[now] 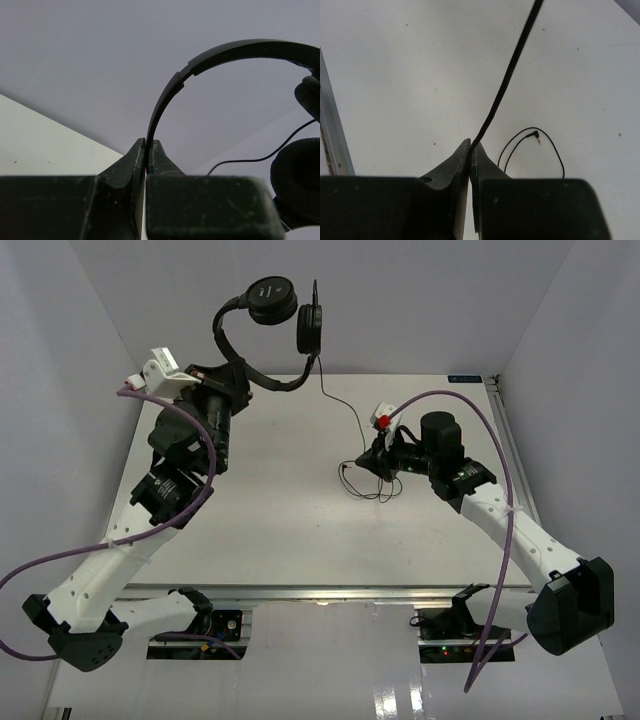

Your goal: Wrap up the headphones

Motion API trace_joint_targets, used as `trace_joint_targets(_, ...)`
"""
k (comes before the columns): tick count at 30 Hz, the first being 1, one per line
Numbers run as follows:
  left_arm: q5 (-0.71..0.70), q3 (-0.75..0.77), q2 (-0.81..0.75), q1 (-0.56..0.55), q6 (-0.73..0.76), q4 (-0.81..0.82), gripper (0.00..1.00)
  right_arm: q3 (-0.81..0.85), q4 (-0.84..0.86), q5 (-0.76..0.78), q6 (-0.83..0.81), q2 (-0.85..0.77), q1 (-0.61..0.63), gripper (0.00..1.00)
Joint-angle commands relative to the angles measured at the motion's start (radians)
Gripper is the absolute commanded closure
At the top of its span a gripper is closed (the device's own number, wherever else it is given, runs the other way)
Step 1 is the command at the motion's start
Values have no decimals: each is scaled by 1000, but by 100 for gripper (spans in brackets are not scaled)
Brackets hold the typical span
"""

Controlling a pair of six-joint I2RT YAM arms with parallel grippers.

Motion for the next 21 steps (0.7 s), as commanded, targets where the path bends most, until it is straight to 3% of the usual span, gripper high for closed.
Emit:
trace_joint_targets(1,-119,46,95,2,50,124,100,111,-113,78,-141,-42,58,92)
trace_joint_targets(6,-124,52,181,37,105,123,100,244,-292,280,-341,-50,129,92)
trace_joint_targets(12,-110,34,244,80,196,117,100,395,-359,448,-533,-66,143,92)
trace_joint_targets(21,24,-1,291,154,61,56,100,478,-518,442,-763,3,183,92)
